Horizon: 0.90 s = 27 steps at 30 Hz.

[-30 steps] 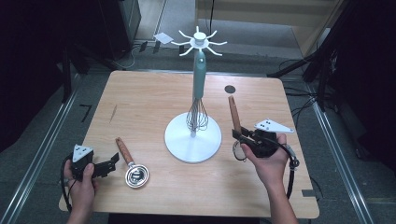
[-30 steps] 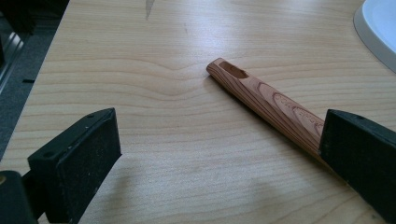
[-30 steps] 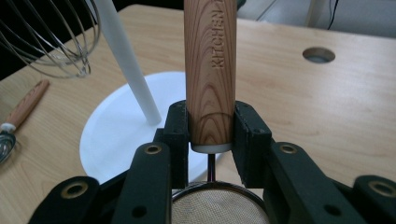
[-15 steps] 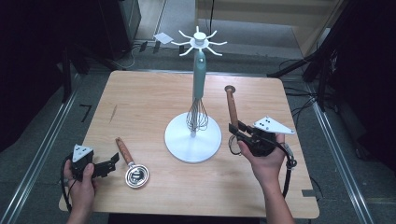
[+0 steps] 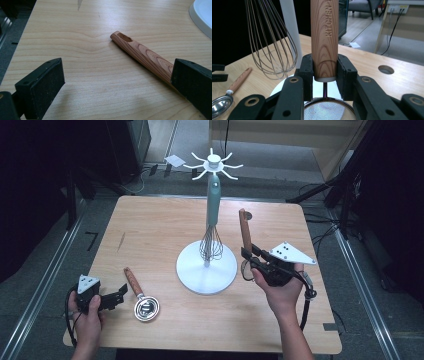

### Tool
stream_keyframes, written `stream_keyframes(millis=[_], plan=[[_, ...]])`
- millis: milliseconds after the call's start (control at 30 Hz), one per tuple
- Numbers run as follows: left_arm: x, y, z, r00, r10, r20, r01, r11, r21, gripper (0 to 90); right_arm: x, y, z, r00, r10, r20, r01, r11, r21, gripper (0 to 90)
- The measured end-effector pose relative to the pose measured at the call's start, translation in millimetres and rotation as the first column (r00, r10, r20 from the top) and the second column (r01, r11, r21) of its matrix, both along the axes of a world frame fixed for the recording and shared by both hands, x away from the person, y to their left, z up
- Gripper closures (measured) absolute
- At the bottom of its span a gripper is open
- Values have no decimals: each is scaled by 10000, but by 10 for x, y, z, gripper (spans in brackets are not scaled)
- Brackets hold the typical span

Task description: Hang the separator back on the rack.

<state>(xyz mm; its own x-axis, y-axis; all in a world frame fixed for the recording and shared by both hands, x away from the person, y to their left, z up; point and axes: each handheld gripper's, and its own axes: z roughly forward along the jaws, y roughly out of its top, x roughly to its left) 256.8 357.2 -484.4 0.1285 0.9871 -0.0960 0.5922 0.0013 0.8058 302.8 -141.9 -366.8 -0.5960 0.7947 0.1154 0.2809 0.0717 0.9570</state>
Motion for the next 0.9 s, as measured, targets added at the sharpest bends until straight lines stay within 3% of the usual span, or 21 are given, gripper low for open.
stream_keyframes(millis=[100, 900], plan=[[-1, 1, 2, 10000, -6, -26, 6, 10000, 26, 0, -17, 16, 33, 9996, 56, 283, -55, 10000, -45, 711], [-4, -8, 4, 10000, 24, 20, -24, 10000, 42, 0, -29, 92, 298, 9952, 86, 979, -109, 9997, 229, 711]])
